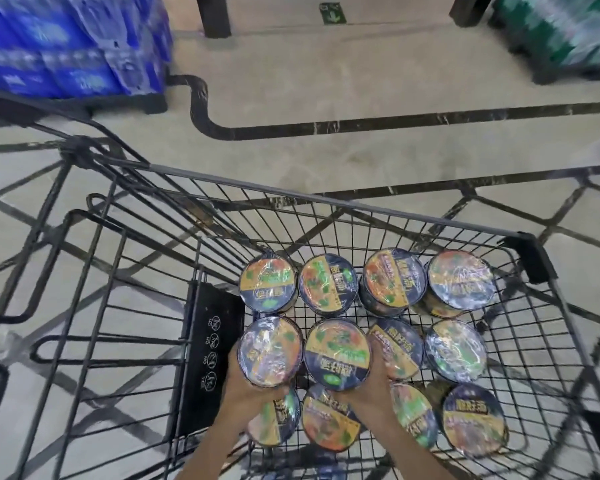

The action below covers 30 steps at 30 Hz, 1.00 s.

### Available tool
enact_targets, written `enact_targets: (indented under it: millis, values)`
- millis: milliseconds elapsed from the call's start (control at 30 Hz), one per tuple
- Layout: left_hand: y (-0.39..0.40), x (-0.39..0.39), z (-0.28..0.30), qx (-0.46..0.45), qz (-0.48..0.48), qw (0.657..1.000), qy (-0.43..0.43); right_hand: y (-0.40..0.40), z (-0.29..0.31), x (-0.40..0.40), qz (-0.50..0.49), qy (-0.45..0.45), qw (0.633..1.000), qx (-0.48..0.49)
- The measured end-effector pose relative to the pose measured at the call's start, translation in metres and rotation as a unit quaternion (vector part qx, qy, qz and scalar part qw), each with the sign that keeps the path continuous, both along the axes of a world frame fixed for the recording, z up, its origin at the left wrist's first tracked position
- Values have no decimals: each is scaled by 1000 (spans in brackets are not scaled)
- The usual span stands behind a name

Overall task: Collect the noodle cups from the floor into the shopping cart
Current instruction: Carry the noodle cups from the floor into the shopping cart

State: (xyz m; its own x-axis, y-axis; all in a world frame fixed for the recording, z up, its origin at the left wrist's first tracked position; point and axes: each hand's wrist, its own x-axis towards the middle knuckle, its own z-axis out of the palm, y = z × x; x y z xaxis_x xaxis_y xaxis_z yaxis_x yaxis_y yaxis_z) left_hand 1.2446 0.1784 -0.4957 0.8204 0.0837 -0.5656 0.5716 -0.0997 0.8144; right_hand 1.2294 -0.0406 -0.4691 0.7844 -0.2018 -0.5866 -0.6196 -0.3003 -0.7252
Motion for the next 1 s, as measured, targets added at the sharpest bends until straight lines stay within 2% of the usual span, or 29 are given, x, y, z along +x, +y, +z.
enact_targets:
  millis: [100,200,400,533,667,733,800,900,1000]
  values:
    - [9,-2,-7,9,-12,1000,1,-1,9,-1,16,6,1000,25]
    - [9,4,3,-1,-27,999,-21,0,9,1,16,15,1000,13]
    - [3,11,4,25,-23,999,-9,2,2,7,15,1,1000,-1]
    - [5,13,10,70,-64,995,20,2,4,6,27,-4,1000,-12]
    - [7,10,32,198,-106,974,38,1,26,1,63,-30,997,-27]
    - [8,3,53,265,-168,949,-22,-2,45,-5,81,-51,994,-45]
    - [6,-3,73,326,-244,910,-75,-8,65,-12,105,-71,990,-68]
    - [-7,6,112,362,-328,849,-201,-25,109,-16,165,-118,968,-151]
    - [-42,35,172,429,-388,730,-364,-46,164,-19,194,-159,933,-258]
